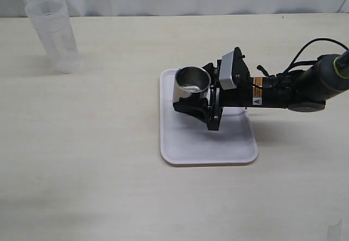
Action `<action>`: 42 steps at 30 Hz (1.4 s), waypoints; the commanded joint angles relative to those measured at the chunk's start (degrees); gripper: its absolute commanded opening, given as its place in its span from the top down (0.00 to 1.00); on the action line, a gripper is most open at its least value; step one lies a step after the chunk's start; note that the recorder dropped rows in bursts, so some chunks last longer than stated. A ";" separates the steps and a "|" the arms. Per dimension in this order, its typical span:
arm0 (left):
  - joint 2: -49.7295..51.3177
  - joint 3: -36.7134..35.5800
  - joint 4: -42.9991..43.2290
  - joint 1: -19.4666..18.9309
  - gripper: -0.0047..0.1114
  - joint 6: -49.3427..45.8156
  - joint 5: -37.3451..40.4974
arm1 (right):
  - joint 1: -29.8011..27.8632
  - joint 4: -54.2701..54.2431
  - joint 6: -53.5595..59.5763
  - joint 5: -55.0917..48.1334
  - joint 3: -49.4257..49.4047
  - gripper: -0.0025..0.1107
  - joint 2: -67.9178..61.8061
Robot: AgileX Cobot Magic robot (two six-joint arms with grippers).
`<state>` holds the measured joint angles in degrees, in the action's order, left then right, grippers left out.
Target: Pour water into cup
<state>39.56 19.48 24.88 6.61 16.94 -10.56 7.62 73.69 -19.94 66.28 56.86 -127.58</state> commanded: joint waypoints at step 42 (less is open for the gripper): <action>-26.84 -6.09 -1.80 0.15 0.96 3.02 14.60 | -5.11 -3.17 1.25 -2.00 0.08 0.94 -3.63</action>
<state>12.97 13.63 23.62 6.61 19.49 4.27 2.81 71.54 -19.13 61.83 56.86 -131.22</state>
